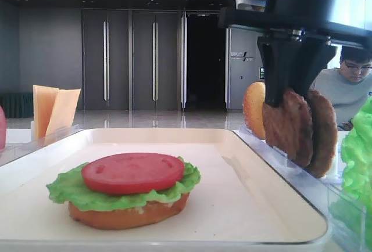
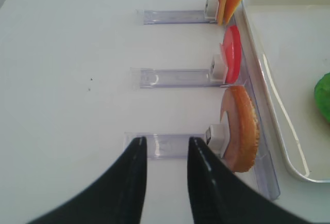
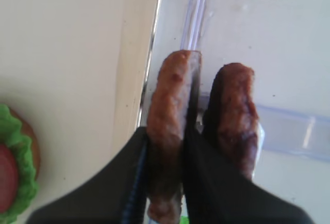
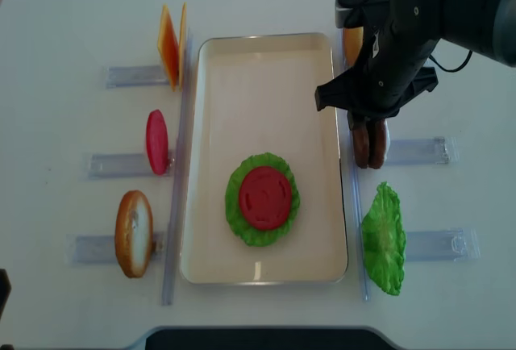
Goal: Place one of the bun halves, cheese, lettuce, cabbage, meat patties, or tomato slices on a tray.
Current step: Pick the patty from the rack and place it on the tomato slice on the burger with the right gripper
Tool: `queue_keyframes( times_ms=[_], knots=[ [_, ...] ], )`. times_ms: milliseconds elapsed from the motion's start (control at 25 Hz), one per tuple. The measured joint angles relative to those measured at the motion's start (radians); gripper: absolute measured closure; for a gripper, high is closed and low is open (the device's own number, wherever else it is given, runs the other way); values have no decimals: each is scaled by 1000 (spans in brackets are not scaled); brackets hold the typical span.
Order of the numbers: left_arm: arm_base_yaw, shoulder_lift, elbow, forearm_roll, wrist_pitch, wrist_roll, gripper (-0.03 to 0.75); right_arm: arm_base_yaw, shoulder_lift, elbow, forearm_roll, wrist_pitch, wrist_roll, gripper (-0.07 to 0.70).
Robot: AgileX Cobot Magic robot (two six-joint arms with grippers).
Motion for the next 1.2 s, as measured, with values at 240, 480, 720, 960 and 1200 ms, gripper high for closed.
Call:
queue_keyframes(
  times_ms=[240, 480, 720, 960, 1200],
  knots=[
    [0, 0, 0, 0, 0, 0, 504, 9, -73, -7, 12, 13, 0, 474],
    [0, 0, 0, 0, 0, 0, 504, 26, -160, -7, 23, 40, 0, 474],
    [0, 0, 0, 0, 0, 0, 504, 35, -235, -7, 37, 100, -1, 474],
    [0, 0, 0, 0, 0, 0, 504, 35, -295, -7, 103, 167, -15, 474],
    [0, 0, 0, 0, 0, 0, 504, 40, -318, -7, 108, 252, -15, 475]
  ],
)
